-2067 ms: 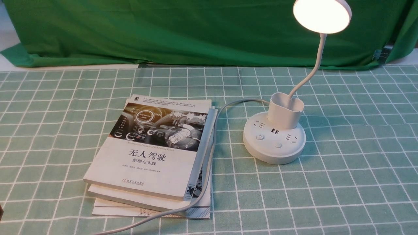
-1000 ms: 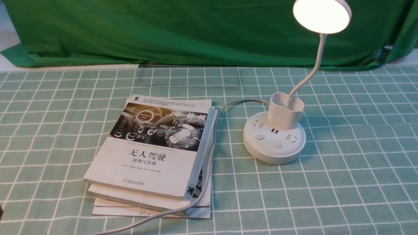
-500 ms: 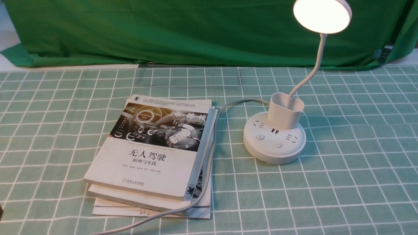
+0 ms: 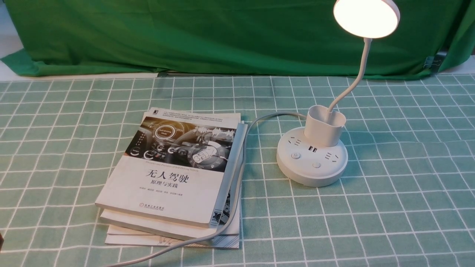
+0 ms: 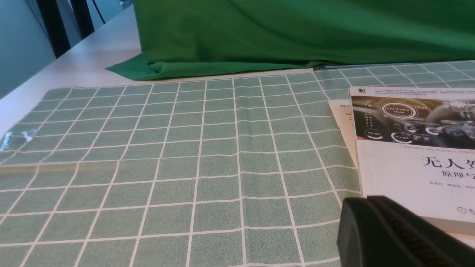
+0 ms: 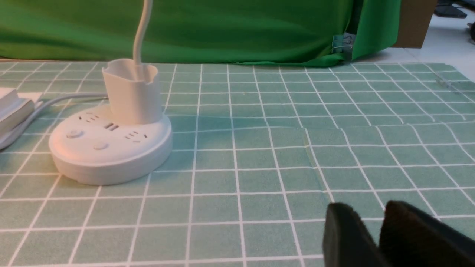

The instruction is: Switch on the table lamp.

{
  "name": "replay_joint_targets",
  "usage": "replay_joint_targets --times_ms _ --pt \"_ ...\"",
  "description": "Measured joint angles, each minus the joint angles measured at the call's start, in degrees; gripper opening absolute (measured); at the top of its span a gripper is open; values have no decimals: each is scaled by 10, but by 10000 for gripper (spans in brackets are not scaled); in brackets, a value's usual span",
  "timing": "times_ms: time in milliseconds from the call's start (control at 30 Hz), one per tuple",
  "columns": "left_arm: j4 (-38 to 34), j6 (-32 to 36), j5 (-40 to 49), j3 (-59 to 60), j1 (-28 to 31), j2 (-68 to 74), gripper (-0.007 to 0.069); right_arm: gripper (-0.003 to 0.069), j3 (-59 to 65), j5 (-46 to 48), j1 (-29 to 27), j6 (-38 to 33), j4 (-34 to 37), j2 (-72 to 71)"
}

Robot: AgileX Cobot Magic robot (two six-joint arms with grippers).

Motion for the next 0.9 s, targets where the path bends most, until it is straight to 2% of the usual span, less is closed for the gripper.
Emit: replay_joint_targets --times_ms 900 --pt "0 0 0 0 0 0 21 237 0 1 0 0 0 0"
